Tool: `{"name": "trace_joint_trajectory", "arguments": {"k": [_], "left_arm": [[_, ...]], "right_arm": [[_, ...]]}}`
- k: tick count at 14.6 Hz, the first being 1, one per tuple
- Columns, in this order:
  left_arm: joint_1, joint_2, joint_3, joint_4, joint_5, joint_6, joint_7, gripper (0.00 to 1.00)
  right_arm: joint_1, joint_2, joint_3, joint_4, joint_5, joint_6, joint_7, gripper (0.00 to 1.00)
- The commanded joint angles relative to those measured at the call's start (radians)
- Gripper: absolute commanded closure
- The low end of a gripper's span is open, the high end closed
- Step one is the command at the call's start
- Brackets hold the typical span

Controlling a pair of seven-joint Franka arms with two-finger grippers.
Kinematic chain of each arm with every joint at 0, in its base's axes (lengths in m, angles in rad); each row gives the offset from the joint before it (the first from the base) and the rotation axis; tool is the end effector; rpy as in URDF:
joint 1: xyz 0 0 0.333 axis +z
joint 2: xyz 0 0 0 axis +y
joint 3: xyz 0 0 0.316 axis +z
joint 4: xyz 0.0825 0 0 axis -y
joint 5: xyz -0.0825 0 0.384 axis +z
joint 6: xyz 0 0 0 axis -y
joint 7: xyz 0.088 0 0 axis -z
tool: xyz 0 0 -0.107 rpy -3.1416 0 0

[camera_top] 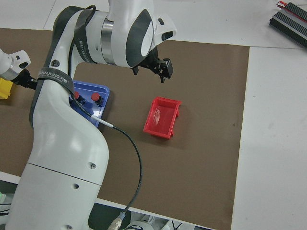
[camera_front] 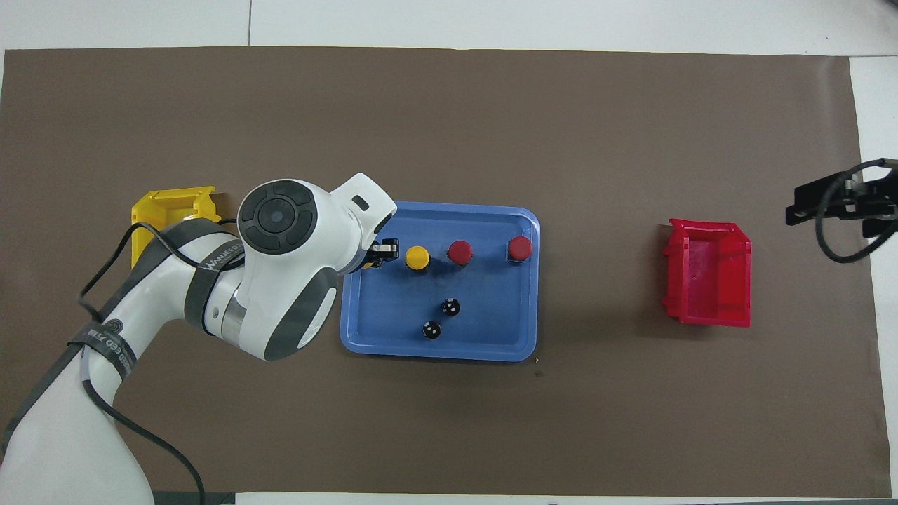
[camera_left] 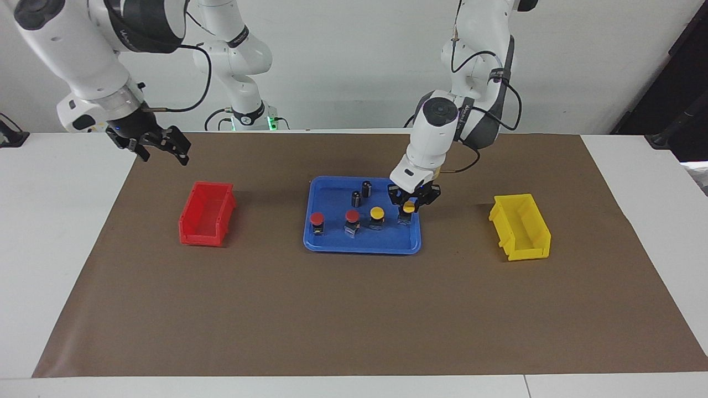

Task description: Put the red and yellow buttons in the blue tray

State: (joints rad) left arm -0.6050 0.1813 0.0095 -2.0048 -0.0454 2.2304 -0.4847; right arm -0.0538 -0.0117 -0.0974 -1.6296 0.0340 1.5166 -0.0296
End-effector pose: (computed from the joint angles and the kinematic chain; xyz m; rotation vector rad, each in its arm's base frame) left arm 0.4892 -0.3333 0.3717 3.0861 -0.1296 0.0311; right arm 0.5373 -0.0783 0.5990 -3.0881 0.1877 0.1514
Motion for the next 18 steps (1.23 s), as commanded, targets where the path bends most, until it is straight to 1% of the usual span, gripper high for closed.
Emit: {"name": "trace_joint_trajectory", "arguments": {"k": [1, 2, 3, 4, 5, 6, 7, 8, 9, 11, 12, 13, 15, 18], "left_arm": [[-0.022, 0.012, 0.018, -0.019, -0.016, 0.051, -0.015, 0.99], [-0.024, 0.02, 0.018, -0.019, -0.016, 0.057, -0.031, 0.91], [-0.033, 0.021, 0.02, -0.017, -0.016, 0.064, -0.063, 0.58], [-0.056, 0.021, 0.021, -0.014, -0.016, 0.054, -0.105, 0.28], [-0.058, 0.02, 0.026, -0.005, -0.013, 0.035, -0.112, 0.19], [-0.056, 0.012, 0.027, 0.01, -0.011, -0.004, -0.111, 0.14], [-0.049, 0.001, 0.029, 0.047, -0.008, -0.076, -0.107, 0.09], [-0.039, -0.009, 0.032, 0.098, -0.001, -0.183, -0.103, 0.06], [-0.009, -0.017, 0.035, 0.142, 0.012, -0.266, -0.089, 0.0], [0.043, -0.054, 0.04, 0.22, 0.035, -0.391, -0.016, 0.0], [0.092, -0.068, 0.038, 0.275, 0.035, -0.464, 0.05, 0.0], [0.132, -0.081, 0.038, 0.309, 0.035, -0.512, 0.122, 0.0], [0.232, -0.133, 0.04, 0.32, 0.035, -0.535, 0.281, 0.0], [0.342, -0.149, 0.053, 0.348, 0.05, -0.583, 0.363, 0.0]], "right_arm": [[-0.034, 0.015, -0.004, 0.027, -0.046, -0.019, -0.105, 0.0], [-0.032, 0.012, -0.002, 0.027, -0.054, -0.018, -0.101, 0.0], [-0.034, 0.01, -0.004, 0.027, -0.048, -0.022, -0.092, 0.0], [-0.034, 0.01, -0.004, 0.027, -0.048, -0.027, -0.086, 0.0], [-0.034, 0.009, -0.002, 0.027, -0.048, -0.026, -0.084, 0.0], [-0.034, 0.012, 0.001, 0.028, -0.052, -0.019, -0.084, 0.0], [-0.035, 0.009, -0.001, 0.027, -0.051, -0.018, -0.084, 0.0], [-0.035, 0.006, 0.001, 0.025, -0.049, -0.015, -0.082, 0.0], [-0.025, 0.009, 0.002, 0.027, -0.052, -0.004, -0.081, 0.0], [-0.012, 0.009, 0.018, 0.028, -0.057, -0.007, -0.055, 0.0], [0.006, 0.009, 0.019, 0.028, -0.058, -0.007, -0.052, 0.0], [0.015, 0.007, 0.021, 0.027, -0.06, -0.003, -0.052, 0.0], [0.015, 0.007, 0.021, 0.027, -0.06, -0.001, -0.052, 0.0], [0.006, 0.006, 0.018, 0.027, -0.059, -0.006, -0.053, 0.0]]}}
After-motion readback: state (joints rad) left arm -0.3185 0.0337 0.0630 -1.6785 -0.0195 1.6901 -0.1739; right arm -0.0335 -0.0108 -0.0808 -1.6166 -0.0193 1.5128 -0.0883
